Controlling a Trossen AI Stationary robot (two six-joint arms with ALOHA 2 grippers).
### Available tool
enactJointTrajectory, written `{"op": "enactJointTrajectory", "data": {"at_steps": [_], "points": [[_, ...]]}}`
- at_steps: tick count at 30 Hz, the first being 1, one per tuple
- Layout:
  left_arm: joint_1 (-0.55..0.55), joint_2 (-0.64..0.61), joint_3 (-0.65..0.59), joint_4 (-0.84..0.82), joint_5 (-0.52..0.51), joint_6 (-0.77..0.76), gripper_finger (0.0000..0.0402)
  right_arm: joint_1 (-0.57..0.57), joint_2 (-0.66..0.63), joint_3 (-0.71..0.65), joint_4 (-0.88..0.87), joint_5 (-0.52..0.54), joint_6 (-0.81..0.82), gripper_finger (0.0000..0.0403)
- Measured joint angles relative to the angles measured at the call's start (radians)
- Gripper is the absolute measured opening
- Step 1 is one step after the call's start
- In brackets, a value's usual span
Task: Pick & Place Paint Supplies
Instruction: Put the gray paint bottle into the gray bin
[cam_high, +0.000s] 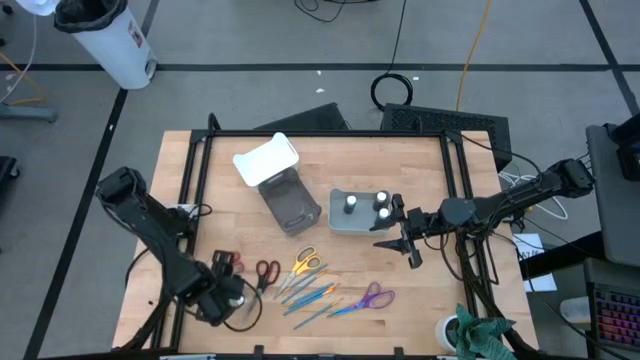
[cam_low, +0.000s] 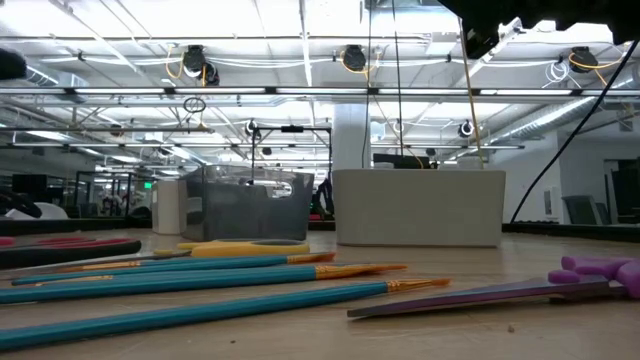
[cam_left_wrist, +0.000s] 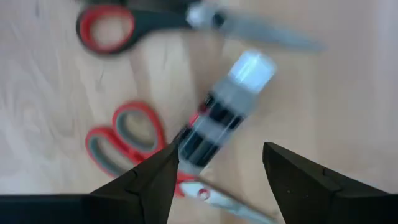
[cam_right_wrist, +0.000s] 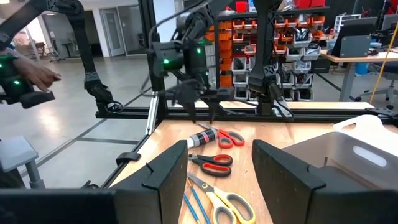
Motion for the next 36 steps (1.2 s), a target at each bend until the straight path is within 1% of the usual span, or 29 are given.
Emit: {"op": "enactJointTrajectory", "data": {"at_steps": [7,15,18,28,31,36], "points": [[0.000,0.000,-0.123,0.020,-0.003,0.007,0.0241,0.000,0.000,0.000,0.000,0.000,0.000,0.0171],[0.000,0.001,-0.221,0.245,-0.005,-0.001,0.0241,0.000,0.000,0.000,0.000,0.000,0.000,0.0171],[0.000,0.001,-0.236,0.296,-0.005,-0.016,0.0241,0.000,0.000,0.000,0.000,0.000,0.000,0.0171],[0.000,0.001,-0.237,0.296,-0.012,-0.100,0.0239,0.000,0.000,0.000,0.000,0.000,0.000,0.0171],[0.000,0.001,-0.237,0.305,-0.020,-0.100,0.0221,0.000,0.000,0.000,-0.001,0.000,0.000,0.0171],[0.000,0.001,-0.237,0.320,-0.023,-0.103,0.0163,0.000,0.000,0.000,-0.001,0.000,0.000,0.0171]]}}
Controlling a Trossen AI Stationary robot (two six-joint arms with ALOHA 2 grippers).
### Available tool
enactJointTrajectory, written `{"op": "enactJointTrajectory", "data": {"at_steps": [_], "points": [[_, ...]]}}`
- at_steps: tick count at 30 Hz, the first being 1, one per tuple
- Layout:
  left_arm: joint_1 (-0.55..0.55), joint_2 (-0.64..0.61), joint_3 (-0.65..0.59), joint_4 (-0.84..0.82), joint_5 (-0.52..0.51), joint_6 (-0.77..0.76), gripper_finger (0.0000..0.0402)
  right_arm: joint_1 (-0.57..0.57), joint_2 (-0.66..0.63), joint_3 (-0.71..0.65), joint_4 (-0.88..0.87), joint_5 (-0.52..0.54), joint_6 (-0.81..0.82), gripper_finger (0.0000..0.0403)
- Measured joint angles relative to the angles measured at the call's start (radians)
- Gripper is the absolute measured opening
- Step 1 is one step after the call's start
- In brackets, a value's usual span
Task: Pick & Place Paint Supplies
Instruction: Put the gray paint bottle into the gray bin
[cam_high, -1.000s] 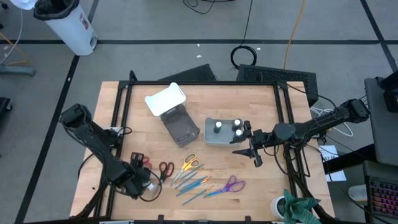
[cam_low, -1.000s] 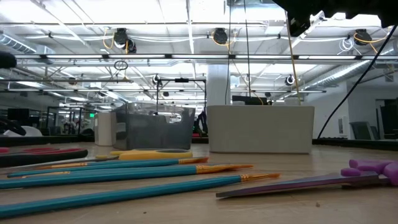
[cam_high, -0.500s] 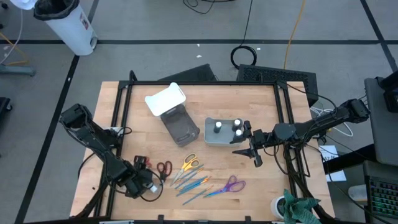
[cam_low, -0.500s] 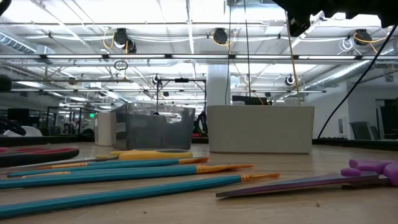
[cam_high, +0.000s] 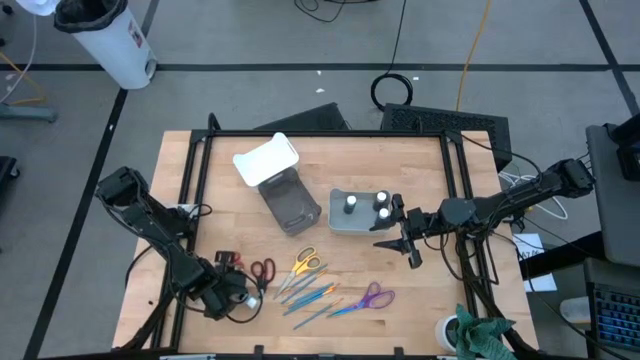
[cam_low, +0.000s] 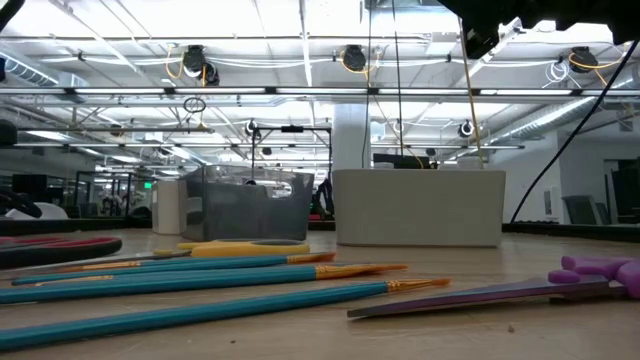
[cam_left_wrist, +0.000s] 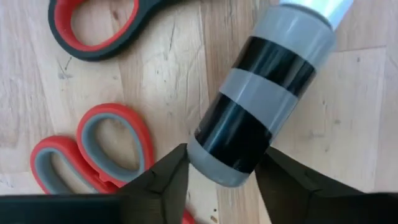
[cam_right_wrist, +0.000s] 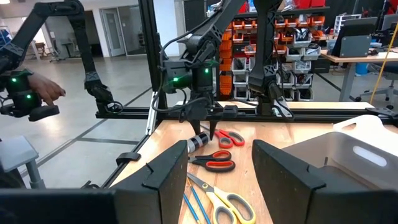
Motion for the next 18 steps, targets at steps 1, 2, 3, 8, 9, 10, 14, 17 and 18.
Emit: {"op": "enactJointTrajectory", "data": {"at_steps": [1,2,3,8,9,10,14,17,18], "points": [[0.000,0.000,0.000,0.005,-0.004,-0.005,0.0154,0.000,0.000,0.000,0.000,0.000,0.000,0.0171],[0.000,0.000,0.000,0.013,-0.009,-0.017,0.0147,0.000,0.000,0.000,0.000,0.000,0.000,0.0171],[0.000,0.000,0.000,0.020,-0.014,-0.033,0.0142,0.000,0.000,0.000,0.000,0.000,0.000,0.0171],[0.000,0.000,0.000,0.017,-0.025,-0.141,0.0139,0.000,0.000,0.000,0.000,0.000,0.000,0.0171],[0.000,0.000,0.000,0.017,-0.018,-0.153,0.0137,0.000,0.000,0.000,-0.001,0.000,0.000,0.0171],[0.000,0.000,0.000,0.018,-0.010,-0.159,0.0133,0.000,0.000,0.000,-0.001,0.000,0.000,0.0171],[0.000,0.000,0.000,0.018,0.000,-0.137,0.0094,0.000,0.000,0.000,-0.001,0.000,0.000,0.0171],[0.000,0.000,0.000,0.015,0.042,-0.100,0.0067,0.000,0.000,0.000,-0.001,0.000,0.000,0.0171],[0.000,0.000,0.000,0.011,0.051,-0.082,0.0061,0.000,0.000,0.000,-0.001,0.000,0.000,0.0171]]}}
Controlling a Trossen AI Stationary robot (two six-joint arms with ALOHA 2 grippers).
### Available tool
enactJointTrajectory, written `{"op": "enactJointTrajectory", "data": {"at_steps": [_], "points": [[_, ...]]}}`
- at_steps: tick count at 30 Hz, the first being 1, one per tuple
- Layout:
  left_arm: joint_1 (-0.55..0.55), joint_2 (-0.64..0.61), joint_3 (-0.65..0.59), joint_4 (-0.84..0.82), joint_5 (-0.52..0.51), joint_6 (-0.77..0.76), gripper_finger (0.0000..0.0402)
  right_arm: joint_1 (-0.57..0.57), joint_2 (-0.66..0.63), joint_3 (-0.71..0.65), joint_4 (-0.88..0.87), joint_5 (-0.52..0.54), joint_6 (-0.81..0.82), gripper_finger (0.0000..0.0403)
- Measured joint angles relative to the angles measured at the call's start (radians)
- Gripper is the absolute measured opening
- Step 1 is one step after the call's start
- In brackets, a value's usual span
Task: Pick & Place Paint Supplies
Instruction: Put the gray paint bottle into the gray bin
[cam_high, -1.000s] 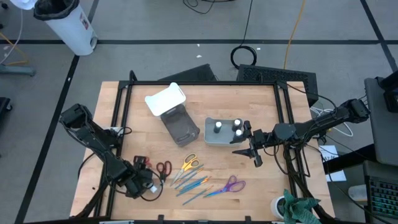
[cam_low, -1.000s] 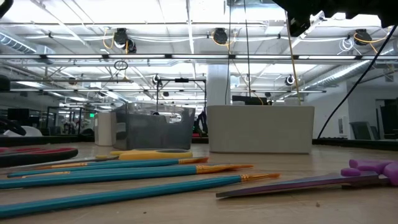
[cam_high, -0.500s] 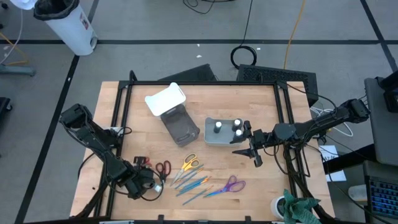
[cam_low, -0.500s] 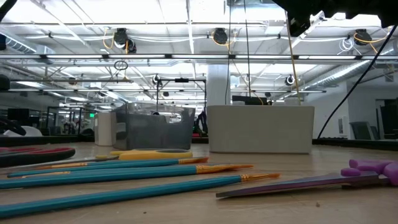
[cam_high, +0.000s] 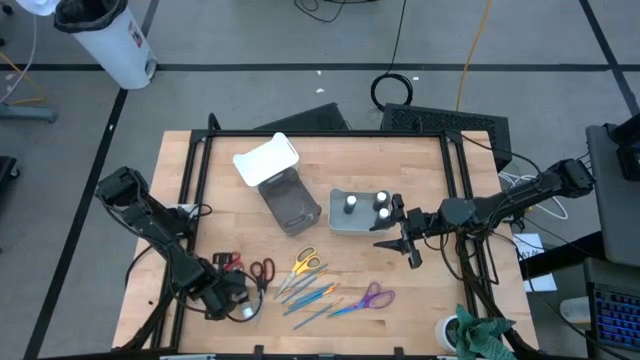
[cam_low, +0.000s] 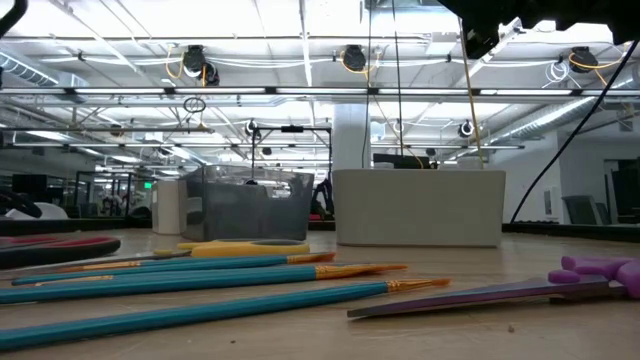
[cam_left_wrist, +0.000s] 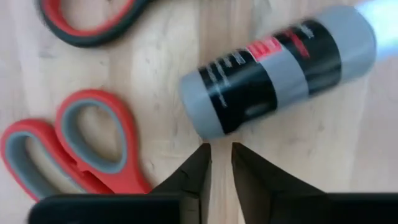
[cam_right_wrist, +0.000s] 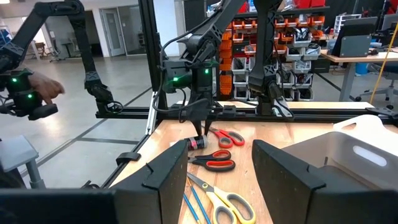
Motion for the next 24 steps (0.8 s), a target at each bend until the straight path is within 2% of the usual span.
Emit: {"op": "enactJointTrajectory", "data": {"at_steps": [3,5,13,17,20,24], "points": [[-0.001,0.000,0.000,-0.020,-0.001,0.011,0.0061,0.000,0.000,0.000,-0.001,0.000,0.000,0.0171],[0.000,0.000,0.000,-0.037,-0.001,0.000,0.0075,0.000,0.000,0.000,-0.002,0.000,0.000,0.0171],[0.000,0.000,0.000,-0.044,-0.025,-0.129,0.0203,0.000,0.000,0.000,-0.003,0.000,0.000,0.0171],[0.001,0.000,0.000,-0.043,0.031,-0.043,0.0252,0.000,0.000,0.000,-0.004,0.000,0.000,0.0171],[0.005,0.000,0.004,-0.050,0.060,-0.019,0.0268,0.000,0.000,0.000,-0.006,0.000,0.000,0.0171],[0.031,0.000,0.032,-0.107,0.057,0.001,0.0266,0.000,0.000,0.000,-0.006,0.000,0.000,0.0171]]}}
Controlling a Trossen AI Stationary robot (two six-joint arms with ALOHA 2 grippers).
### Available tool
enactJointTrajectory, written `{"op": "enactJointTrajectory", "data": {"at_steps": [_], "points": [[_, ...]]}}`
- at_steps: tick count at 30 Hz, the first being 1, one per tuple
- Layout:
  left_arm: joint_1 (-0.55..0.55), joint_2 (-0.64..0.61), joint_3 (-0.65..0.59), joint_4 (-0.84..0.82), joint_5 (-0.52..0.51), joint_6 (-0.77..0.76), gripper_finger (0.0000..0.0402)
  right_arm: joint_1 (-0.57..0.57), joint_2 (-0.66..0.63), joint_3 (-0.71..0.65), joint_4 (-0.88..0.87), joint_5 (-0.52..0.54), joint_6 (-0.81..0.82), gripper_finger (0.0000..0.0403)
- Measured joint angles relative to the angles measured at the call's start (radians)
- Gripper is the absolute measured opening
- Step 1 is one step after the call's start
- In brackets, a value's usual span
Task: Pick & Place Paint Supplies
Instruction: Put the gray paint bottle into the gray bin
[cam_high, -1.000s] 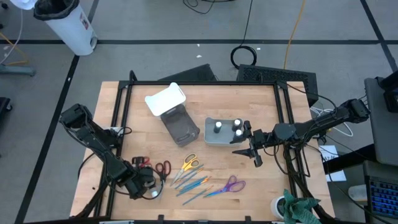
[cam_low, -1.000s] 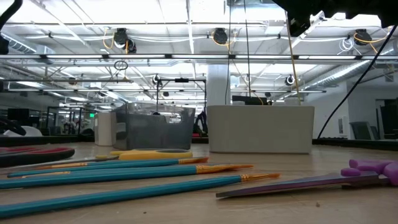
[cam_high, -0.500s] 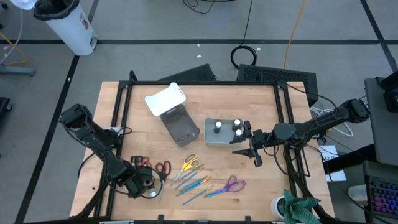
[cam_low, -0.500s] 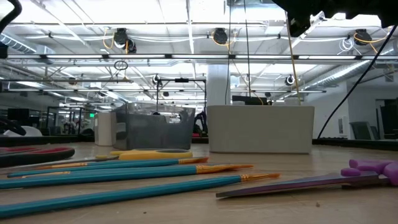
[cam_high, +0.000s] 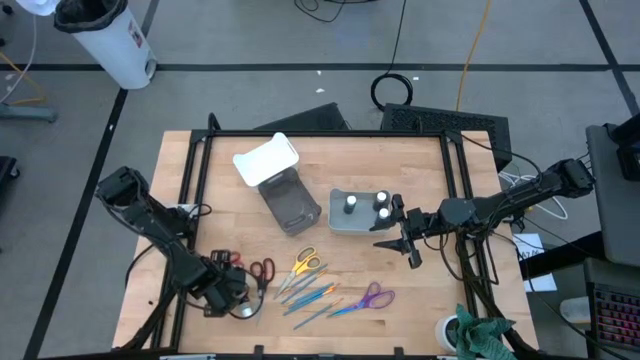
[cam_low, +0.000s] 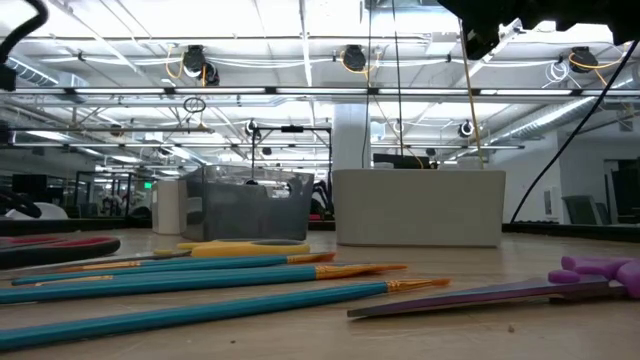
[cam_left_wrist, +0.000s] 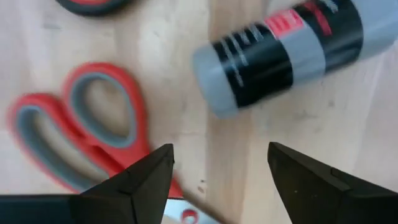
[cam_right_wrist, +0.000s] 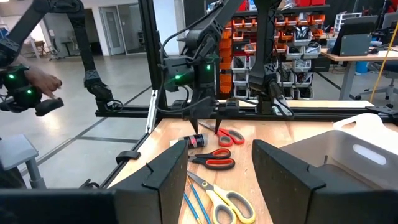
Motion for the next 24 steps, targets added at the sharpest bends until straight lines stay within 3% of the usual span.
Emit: {"op": "enactJointTrajectory", "data": {"at_steps": [6,11,18,24], "points": [[0.047,0.000,0.079,-0.113,-0.017,0.073,0.0248,0.000,0.000,0.000,-0.001,0.000,0.000,0.0171],[0.055,0.000,0.118,-0.052,-0.036,0.200,0.0241,0.000,0.000,0.000,-0.028,0.000,0.000,0.0171],[0.039,0.000,0.118,0.073,-0.047,0.564,0.0241,0.000,0.000,0.000,-0.027,0.000,0.000,0.0171],[0.044,0.000,0.098,0.082,-0.107,0.600,0.0241,0.000,0.000,0.000,-0.025,0.000,0.000,0.0171]]}}
